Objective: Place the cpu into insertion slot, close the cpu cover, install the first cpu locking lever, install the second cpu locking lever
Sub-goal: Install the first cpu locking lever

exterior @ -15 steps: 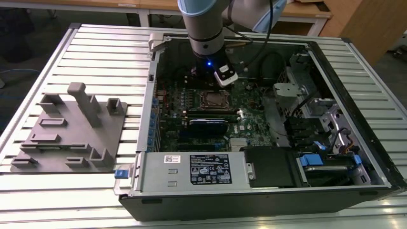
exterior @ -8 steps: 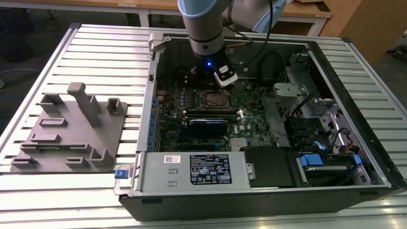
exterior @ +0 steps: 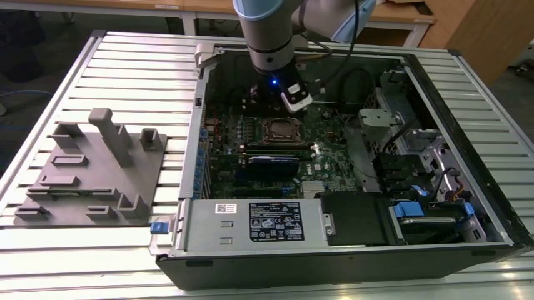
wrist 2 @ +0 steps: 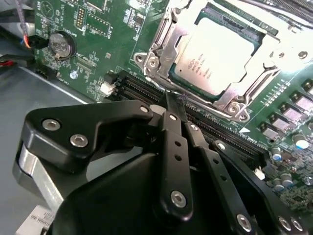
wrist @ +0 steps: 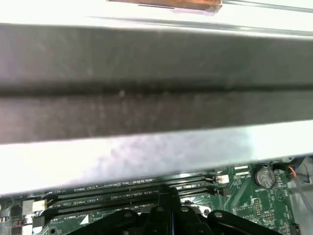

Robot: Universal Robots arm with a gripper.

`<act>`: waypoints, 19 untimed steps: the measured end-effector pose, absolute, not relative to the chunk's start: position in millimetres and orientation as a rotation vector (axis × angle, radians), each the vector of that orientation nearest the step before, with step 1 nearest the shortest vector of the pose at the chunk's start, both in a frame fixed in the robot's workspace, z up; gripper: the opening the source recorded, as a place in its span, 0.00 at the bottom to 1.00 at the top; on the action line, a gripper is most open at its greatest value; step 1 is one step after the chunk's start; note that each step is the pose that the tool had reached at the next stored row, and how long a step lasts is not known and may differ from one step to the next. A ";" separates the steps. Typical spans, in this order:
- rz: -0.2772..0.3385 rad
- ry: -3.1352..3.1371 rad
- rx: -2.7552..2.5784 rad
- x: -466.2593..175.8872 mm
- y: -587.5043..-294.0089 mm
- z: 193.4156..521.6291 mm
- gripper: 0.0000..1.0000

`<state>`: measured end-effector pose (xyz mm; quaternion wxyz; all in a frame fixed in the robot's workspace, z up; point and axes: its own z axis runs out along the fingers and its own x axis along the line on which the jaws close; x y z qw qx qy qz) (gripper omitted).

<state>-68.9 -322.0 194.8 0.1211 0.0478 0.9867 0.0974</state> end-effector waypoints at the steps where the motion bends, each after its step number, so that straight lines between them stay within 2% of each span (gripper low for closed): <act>1: 0.284 2.882 0.139 -68.9 -322.0 196.8 0.10; 6: 0.264 2.883 0.138 -68.6 -321.9 204.0 0.10; 13: 0.168 2.893 0.136 -68.6 -322.0 204.6 0.10; 19: 0.164 2.925 0.140 -67.7 -322.0 204.4 0.10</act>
